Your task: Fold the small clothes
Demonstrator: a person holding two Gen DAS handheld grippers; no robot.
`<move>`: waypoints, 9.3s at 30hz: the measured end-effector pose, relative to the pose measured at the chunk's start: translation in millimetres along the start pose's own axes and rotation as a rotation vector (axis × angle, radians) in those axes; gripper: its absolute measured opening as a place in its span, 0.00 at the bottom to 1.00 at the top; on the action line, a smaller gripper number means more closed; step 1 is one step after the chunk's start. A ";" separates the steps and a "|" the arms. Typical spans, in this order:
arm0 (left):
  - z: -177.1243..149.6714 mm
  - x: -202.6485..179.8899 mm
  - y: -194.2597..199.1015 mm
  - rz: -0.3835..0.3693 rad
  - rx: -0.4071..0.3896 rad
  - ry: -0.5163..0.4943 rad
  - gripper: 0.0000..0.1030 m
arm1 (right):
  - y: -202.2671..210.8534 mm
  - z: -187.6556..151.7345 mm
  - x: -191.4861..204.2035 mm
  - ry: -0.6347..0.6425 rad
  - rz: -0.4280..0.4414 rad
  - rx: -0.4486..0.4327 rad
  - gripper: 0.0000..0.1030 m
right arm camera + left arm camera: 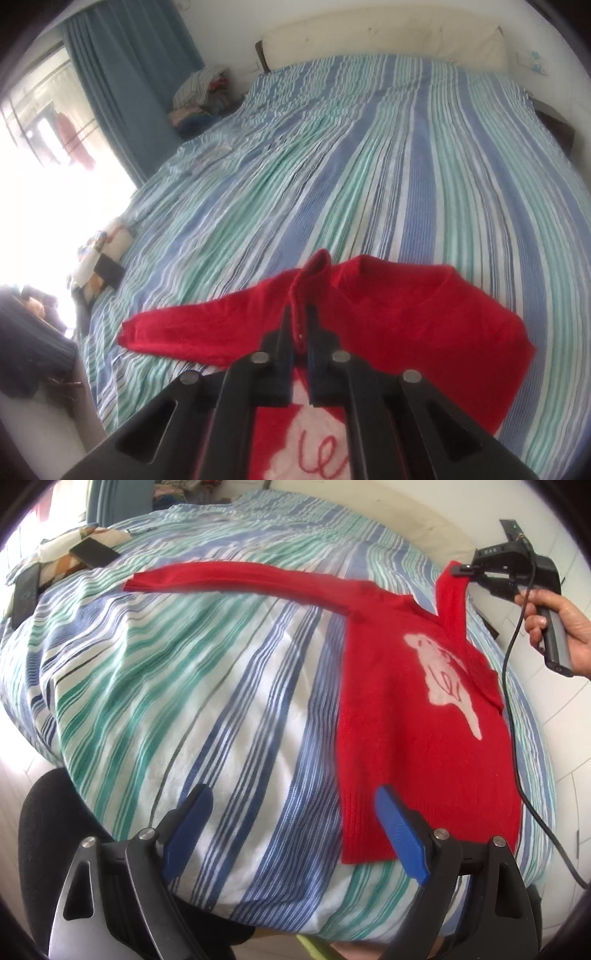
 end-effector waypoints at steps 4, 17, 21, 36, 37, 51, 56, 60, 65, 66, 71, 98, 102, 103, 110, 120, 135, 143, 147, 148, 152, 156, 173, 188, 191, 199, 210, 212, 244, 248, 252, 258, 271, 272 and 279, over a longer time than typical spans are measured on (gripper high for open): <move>-0.2 3.7 -4.1 0.006 0.009 0.007 0.88 | -48.1 -39.7 17.4 -0.059 0.088 0.157 0.53; -2.7 2.0 -8.8 0.014 0.019 0.002 0.88 | 16.8 -73.8 -114.3 -0.383 0.157 0.103 0.66; -4.5 -4.3 -12.1 0.028 0.027 -0.026 0.88 | 28.2 -109.6 -174.1 -0.596 0.151 0.145 0.59; -10.8 -12.2 -13.8 0.075 0.032 -0.092 0.88 | 49.3 -153.0 -199.2 -0.502 0.133 0.036 0.53; -11.7 -12.4 -12.8 0.081 0.030 -0.100 0.88 | 42.4 -154.3 -197.0 -0.509 0.135 0.039 0.53; -12.9 -5.7 -13.5 0.071 0.044 -0.061 0.89 | 95.8 -206.2 -228.8 -0.278 -0.318 -0.014 0.61; -8.5 -9.1 -6.2 0.076 0.031 -0.073 0.90 | 148.9 -259.1 -235.6 -0.267 -0.418 -0.092 0.63; 5.5 -10.1 -2.2 0.068 0.011 -0.080 0.92 | 183.4 -301.8 -241.6 -0.315 -0.505 -0.144 0.64; 45.7 -2.7 -19.4 0.106 -0.025 -0.129 0.95 | 205.2 -324.6 -231.2 -0.315 -0.538 -0.175 0.70; 52.7 1.1 -25.7 0.116 -0.029 -0.132 0.95 | 205.2 -328.6 -228.6 -0.313 -0.540 -0.175 0.70; 53.1 27.4 -69.5 0.136 0.094 -0.082 0.96 | 193.0 -344.3 -228.5 -0.343 -0.544 -0.140 0.70; 37.0 22.6 -86.6 0.221 0.143 -0.209 1.00 | 168.0 -360.4 -227.4 -0.350 -0.557 -0.075 0.95; 36.9 21.8 -87.8 0.224 0.145 -0.225 1.00 | 165.6 -361.3 -226.0 -0.340 -0.565 -0.070 0.98; 37.0 21.6 -87.8 0.224 0.145 -0.227 1.00 | 165.3 -361.4 -225.9 -0.340 -0.566 -0.070 0.99; 37.1 22.0 -86.8 0.212 0.146 -0.220 1.00 | 164.0 -361.8 -226.4 -0.335 -0.569 -0.066 0.99; 42.5 19.4 -66.9 0.142 0.158 -0.209 0.99 | 163.2 -362.3 -226.7 -0.333 -0.573 -0.057 0.99; 152.0 78.5 -30.9 0.113 0.083 -0.115 0.99 | 161.9 -361.4 -228.0 -0.334 -0.579 -0.044 1.00; 254.7 178.7 -38.9 0.087 0.082 0.126 0.99 | 161.4 -360.5 -228.9 -0.342 -0.586 -0.043 1.00; 253.9 203.1 -69.5 0.103 0.141 0.189 0.98 | 160.7 -360.1 -229.2 -0.350 -0.599 -0.042 1.00; 250.9 203.7 -78.9 0.108 0.161 0.186 0.97 | 160.6 -360.0 -229.3 -0.351 -0.602 -0.040 1.00; 234.0 203.6 -112.8 0.163 0.230 0.172 0.89 | 160.0 -359.6 -229.6 -0.352 -0.604 -0.026 1.00; 214.2 209.9 -136.4 0.260 0.265 0.200 0.88 | 159.7 -360.0 -229.8 -0.354 -0.600 -0.011 1.00; 332.5 106.6 -61.8 0.157 -0.021 -0.016 0.06 | 156.3 -358.4 -230.2 -0.350 -0.604 -0.016 1.00; 340.2 -241.6 -27.1 -0.230 -0.112 -0.485 0.06 | 161.0 -362.4 -228.3 -0.357 -0.595 -0.062 1.00; 307.2 -281.1 -47.3 -0.251 -0.070 -0.559 0.06 | 161.3 -362.3 -228.6 -0.357 -0.592 -0.062 1.00; 229.8 -332.3 -102.4 -0.275 0.042 -0.615 0.08 | 161.9 -363.1 -227.6 -0.355 -0.590 -0.058 1.00; 218.2 -259.8 -108.2 -0.251 0.049 -0.579 0.82 | 161.0 -362.3 -226.5 -0.347 -0.590 -0.071 1.00; 228.1 -216.6 -113.2 -0.215 0.034 -0.528 0.82 | 161.2 -363.2 -225.6 -0.346 -0.592 -0.076 1.00; 131.8 -61.9 -152.4 0.001 -0.003 -0.274 0.68 | 159.4 -360.7 -229.7 -0.340 -0.602 -0.061 1.00; 123.4 -52.3 -124.6 0.017 -0.021 -0.267 0.74 | 160.6 -362.6 -228.0 -0.335 -0.604 -0.076 1.00; 119.7 -48.9 -92.9 0.070 -0.054 -0.263 0.82 | 161.8 -363.8 -226.5 -0.330 -0.608 -0.095 1.00; 123.9 -54.0 -63.9 0.112 -0.115 -0.263 0.85 | 162.7 -364.9 -225.4 -0.325 -0.607 -0.095 1.00; 135.5 -63.6 -45.4 0.179 -0.183 -0.337 0.85 | 163.3 -365.2 -225.4 -0.324 -0.606 -0.091 1.00; 135.3 -64.5 -44.8 0.180 -0.185 -0.338 0.85 | 163.1 -364.9 -225.7 -0.324 -0.606 -0.092 1.00; 133.1 -64.4 -40.8 0.176 -0.186 -0.336 0.86 | 167.2 -361.5 -223.4 -0.326 -0.609 -0.051 1.00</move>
Point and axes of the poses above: each gripper's, at about its wrist camera, not at the fingertips, and y roughly against the way its jaws point, x to its left, z to its top, the point moved 10 cm from there along -y, roughly the way its jaws point, and after that the axes turned 5 degrees about -x, right-handed, at the moved point
